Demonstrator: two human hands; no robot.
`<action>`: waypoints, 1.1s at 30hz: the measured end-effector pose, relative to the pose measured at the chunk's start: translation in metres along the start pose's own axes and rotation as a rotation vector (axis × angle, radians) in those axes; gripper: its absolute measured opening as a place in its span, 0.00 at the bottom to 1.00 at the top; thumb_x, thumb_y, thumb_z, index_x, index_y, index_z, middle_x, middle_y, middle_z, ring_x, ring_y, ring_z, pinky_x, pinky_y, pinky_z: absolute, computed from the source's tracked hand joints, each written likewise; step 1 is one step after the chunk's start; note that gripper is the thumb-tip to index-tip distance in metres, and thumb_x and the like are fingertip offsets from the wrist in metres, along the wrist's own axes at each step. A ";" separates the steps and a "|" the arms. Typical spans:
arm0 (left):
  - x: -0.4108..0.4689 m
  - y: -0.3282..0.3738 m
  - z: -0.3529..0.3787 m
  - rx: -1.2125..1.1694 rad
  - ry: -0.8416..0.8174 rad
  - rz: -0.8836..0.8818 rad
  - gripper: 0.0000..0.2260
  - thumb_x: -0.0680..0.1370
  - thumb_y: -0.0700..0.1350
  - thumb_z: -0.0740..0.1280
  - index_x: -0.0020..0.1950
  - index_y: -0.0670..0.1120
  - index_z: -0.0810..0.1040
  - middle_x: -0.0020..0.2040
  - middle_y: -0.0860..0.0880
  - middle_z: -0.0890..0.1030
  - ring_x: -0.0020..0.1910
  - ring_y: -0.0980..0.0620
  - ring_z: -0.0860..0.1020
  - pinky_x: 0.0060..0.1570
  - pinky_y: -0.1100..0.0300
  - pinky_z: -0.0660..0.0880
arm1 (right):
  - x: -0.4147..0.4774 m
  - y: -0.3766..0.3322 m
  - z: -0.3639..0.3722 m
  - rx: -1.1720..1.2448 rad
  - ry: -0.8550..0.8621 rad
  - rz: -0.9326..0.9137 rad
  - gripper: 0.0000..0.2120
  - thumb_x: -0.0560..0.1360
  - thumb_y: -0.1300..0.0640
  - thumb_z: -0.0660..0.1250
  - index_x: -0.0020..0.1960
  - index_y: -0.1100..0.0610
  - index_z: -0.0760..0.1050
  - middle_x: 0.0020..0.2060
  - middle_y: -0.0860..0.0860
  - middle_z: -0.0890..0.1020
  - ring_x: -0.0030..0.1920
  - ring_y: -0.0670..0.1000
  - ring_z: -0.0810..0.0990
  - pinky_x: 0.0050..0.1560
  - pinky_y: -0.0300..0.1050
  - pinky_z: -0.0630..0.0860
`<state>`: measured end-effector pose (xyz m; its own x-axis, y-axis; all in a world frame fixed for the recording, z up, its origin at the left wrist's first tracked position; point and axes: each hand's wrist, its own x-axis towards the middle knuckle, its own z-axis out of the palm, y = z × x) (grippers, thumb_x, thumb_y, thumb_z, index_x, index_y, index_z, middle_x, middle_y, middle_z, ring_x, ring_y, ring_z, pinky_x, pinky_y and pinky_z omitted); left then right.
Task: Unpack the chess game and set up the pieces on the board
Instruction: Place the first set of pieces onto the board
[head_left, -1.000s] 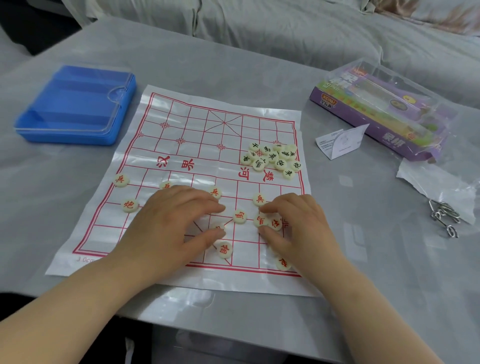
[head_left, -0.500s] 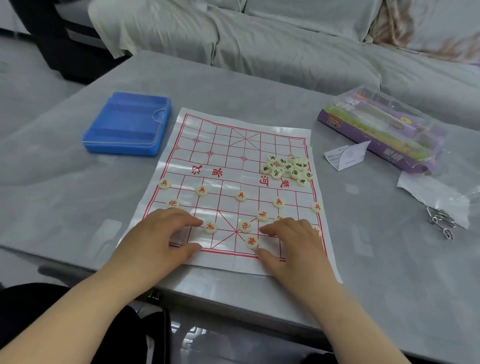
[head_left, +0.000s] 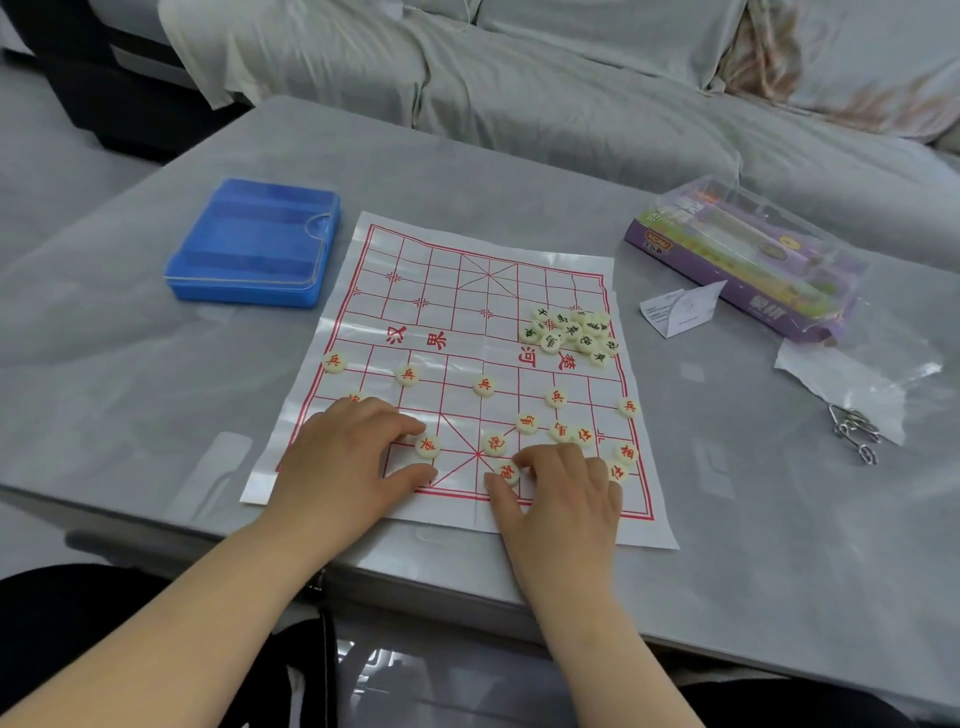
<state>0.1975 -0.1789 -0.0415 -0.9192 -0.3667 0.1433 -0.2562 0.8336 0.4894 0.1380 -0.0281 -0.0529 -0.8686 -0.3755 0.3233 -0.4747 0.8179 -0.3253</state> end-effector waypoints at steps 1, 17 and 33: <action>0.001 0.001 0.001 -0.003 0.002 0.003 0.19 0.73 0.54 0.66 0.62 0.52 0.74 0.60 0.54 0.74 0.60 0.54 0.68 0.53 0.64 0.60 | 0.000 0.000 0.001 -0.023 0.009 -0.024 0.08 0.61 0.47 0.68 0.35 0.50 0.77 0.32 0.46 0.79 0.32 0.49 0.77 0.32 0.41 0.70; 0.006 0.005 0.005 -0.040 -0.019 0.014 0.12 0.74 0.50 0.66 0.57 0.50 0.77 0.56 0.53 0.76 0.51 0.58 0.65 0.54 0.62 0.61 | -0.005 0.058 -0.039 0.100 -0.038 0.111 0.09 0.70 0.52 0.69 0.49 0.52 0.79 0.47 0.47 0.80 0.45 0.46 0.68 0.41 0.36 0.57; 0.001 0.018 0.008 0.001 -0.099 0.047 0.21 0.66 0.57 0.61 0.53 0.48 0.81 0.54 0.50 0.80 0.56 0.46 0.74 0.53 0.56 0.63 | -0.006 0.076 -0.031 0.182 -0.142 0.182 0.14 0.74 0.49 0.65 0.58 0.50 0.73 0.56 0.43 0.74 0.49 0.40 0.63 0.48 0.32 0.54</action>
<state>0.1896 -0.1611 -0.0393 -0.9553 -0.2846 0.0804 -0.2124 0.8493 0.4833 0.1111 0.0499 -0.0518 -0.9468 -0.2979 0.1219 -0.3162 0.7901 -0.5250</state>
